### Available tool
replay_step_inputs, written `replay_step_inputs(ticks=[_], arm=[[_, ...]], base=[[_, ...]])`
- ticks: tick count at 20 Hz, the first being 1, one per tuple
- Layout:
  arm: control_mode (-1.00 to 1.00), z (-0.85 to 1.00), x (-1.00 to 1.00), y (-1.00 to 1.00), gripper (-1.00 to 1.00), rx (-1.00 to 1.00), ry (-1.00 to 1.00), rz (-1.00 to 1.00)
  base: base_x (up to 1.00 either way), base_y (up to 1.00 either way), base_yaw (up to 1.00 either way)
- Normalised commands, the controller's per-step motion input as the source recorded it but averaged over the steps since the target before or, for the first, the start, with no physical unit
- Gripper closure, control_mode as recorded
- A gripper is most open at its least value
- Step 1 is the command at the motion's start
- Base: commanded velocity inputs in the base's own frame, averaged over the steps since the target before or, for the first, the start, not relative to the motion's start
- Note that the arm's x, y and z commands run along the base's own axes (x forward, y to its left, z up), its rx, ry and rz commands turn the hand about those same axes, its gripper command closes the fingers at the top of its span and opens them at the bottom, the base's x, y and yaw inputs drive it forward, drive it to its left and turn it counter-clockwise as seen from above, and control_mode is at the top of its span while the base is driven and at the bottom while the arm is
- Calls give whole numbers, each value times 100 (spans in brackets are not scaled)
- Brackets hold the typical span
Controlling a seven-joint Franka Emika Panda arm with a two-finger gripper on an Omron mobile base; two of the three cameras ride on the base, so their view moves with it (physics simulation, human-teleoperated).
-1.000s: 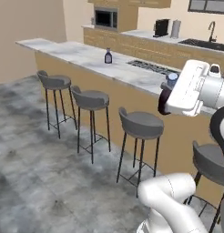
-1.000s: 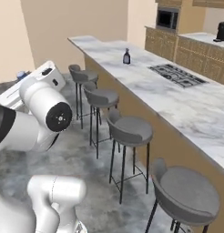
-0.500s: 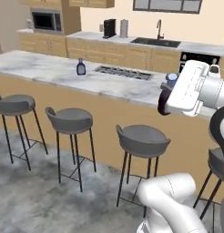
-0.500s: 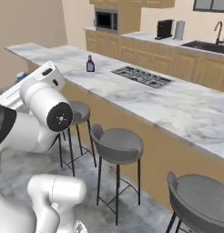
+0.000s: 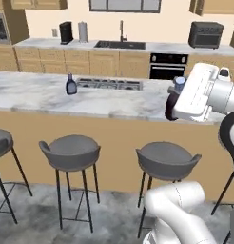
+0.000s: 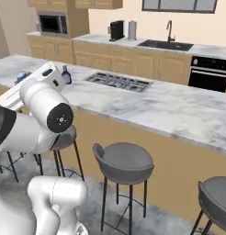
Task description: The dining table condiment station is running low on condiment bottle. Refill the condiment station by opening the cabinet and taking the condiment bottle from the cabinet and placing it on the dining table.
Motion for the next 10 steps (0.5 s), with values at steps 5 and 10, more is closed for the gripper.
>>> replay_step_inputs(ticks=[5, 10], arm=[[100, 0, 0, 0, 100, 0, 0, 0], [100, 0, 0, 0, 100, 0, 0, 0]], base=[[76, 100, -52], [70, 100, -50]])
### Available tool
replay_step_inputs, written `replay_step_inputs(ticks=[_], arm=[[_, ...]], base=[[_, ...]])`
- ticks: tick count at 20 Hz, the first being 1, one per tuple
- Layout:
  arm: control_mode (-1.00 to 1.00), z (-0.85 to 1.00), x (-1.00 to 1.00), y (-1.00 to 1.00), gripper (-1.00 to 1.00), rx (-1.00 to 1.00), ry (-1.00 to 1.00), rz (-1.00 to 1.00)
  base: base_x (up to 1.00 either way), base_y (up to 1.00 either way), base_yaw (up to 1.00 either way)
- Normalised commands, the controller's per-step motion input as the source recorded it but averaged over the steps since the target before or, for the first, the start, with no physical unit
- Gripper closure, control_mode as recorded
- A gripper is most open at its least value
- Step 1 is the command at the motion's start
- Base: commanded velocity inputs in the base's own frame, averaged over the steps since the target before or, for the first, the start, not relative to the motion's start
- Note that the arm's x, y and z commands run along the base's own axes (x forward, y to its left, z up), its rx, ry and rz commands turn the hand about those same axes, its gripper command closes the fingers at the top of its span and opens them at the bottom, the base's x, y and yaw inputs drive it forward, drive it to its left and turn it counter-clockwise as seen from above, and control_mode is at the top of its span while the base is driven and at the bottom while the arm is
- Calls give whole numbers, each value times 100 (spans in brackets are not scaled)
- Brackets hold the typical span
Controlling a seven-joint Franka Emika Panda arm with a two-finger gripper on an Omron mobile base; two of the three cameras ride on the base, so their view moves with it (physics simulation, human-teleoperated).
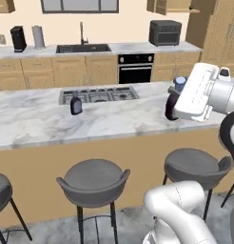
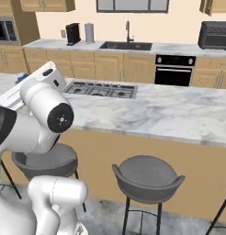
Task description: The dining table condiment station is running low on condiment bottle. Refill the condiment station by opening the cabinet and taking the condiment bottle from the cabinet and placing it on the dining table.
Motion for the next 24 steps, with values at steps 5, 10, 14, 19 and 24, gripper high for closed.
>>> replay_step_inputs(ticks=[5, 10, 14, 19, 24], arm=[[100, 0, 0, 0, 100, 0, 0, 0], [-100, -31, 60, -37, 100, 7, 3, 7], [-100, -68, 100, -52, 100, 12, 10, 31], [-100, -64, 100, -1, 100, 6, 6, 38], [-100, -29, 90, 0, 100, 3, 0, 24]], base=[[89, 46, -39], [40, -5, -5], [0, 0, 0], [0, 0, 0], [0, 0, 0]])
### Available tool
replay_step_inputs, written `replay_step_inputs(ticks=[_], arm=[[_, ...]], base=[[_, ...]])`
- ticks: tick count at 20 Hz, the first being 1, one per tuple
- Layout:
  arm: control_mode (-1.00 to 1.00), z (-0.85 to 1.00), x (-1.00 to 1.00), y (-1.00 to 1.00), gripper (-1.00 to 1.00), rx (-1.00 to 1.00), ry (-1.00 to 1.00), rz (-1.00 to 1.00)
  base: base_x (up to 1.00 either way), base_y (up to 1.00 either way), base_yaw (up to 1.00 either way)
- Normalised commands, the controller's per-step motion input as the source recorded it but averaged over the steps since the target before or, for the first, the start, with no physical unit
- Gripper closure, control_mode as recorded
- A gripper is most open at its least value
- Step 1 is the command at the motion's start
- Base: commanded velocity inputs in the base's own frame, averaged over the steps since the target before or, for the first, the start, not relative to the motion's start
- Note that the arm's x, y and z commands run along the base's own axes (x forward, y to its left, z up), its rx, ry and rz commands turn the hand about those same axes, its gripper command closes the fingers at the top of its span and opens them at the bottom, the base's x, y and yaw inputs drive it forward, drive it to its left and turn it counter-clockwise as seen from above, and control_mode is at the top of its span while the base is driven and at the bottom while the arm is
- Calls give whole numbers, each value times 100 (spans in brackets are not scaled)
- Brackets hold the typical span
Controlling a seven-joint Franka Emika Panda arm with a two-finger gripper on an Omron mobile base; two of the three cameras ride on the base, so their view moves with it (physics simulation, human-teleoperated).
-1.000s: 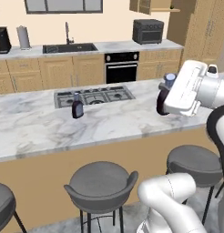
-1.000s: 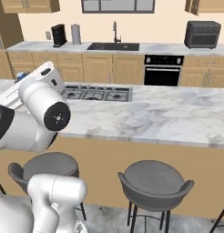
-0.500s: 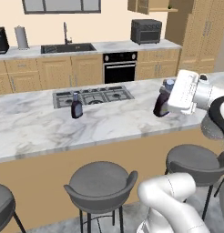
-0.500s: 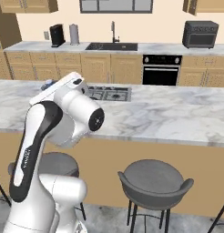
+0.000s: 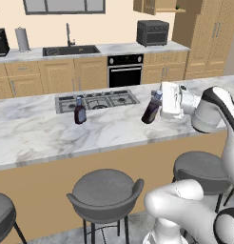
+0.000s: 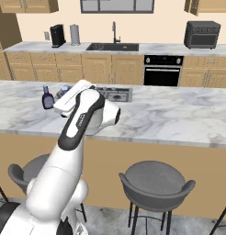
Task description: The dining table condiment station is running low on condiment bottle. Refill the condiment station by opening the cabinet and taking the condiment bottle from the cabinet and placing it on the dining table.
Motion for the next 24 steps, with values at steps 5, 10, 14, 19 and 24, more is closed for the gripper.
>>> replay_step_inputs(ticks=[5, 10, 14, 19, 24], arm=[[-100, -13, 87, 14, 100, 0, 6, 3], [-100, -49, 93, 36, 100, -9, 20, 0], [-100, -71, 83, 41, 100, -8, 21, 0], [-100, -54, 63, 17, 100, -1, 7, 0], [-100, -60, 25, 1, 100, 0, -22, 1]], base=[[0, 0, 0], [0, 0, 0], [0, 0, 0], [0, 0, 0], [0, 0, 0]])
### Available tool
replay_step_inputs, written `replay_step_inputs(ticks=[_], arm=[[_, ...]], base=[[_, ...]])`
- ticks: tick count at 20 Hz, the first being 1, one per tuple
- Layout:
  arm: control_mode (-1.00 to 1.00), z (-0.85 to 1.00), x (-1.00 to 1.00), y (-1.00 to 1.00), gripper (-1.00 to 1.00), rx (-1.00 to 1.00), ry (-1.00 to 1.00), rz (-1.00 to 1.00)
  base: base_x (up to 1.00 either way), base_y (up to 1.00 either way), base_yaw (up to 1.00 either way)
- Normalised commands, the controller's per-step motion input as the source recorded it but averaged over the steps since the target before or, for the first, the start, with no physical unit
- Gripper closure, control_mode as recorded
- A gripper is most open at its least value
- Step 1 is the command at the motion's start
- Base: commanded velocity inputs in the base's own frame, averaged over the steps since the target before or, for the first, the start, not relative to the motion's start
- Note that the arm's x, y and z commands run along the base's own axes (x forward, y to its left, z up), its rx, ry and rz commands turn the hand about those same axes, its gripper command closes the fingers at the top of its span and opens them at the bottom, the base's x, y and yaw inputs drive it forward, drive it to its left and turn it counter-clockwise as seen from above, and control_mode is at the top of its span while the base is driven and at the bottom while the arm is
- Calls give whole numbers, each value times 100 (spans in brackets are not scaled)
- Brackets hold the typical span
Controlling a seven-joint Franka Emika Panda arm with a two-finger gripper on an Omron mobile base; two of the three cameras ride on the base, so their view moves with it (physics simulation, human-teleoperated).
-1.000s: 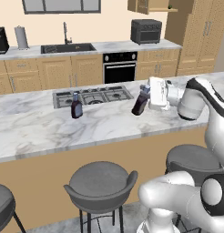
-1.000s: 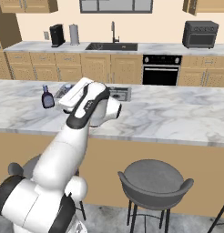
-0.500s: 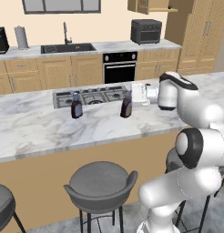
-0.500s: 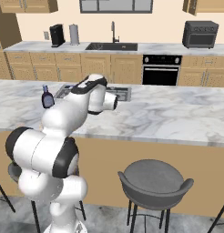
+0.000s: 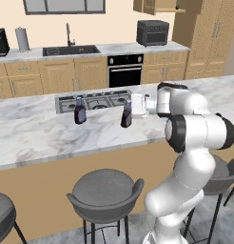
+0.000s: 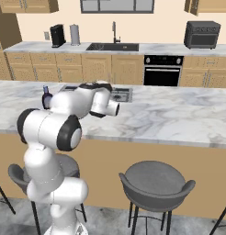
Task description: The dining table condiment station is running low on condiment bottle. Refill the condiment station by opening the cabinet and taking the condiment bottle from the cabinet and placing it on the dining table.
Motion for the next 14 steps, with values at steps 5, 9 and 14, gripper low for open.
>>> replay_step_inputs(ticks=[5, 9, 14], arm=[[-100, -18, 51, 3, 100, -1, -9, 0], [-100, -23, 55, 9, 100, 0, 0, 0], [-100, -37, 25, 26, 100, -4, -1, 0]], base=[[0, 0, 0], [0, 0, 0], [0, 0, 0]])
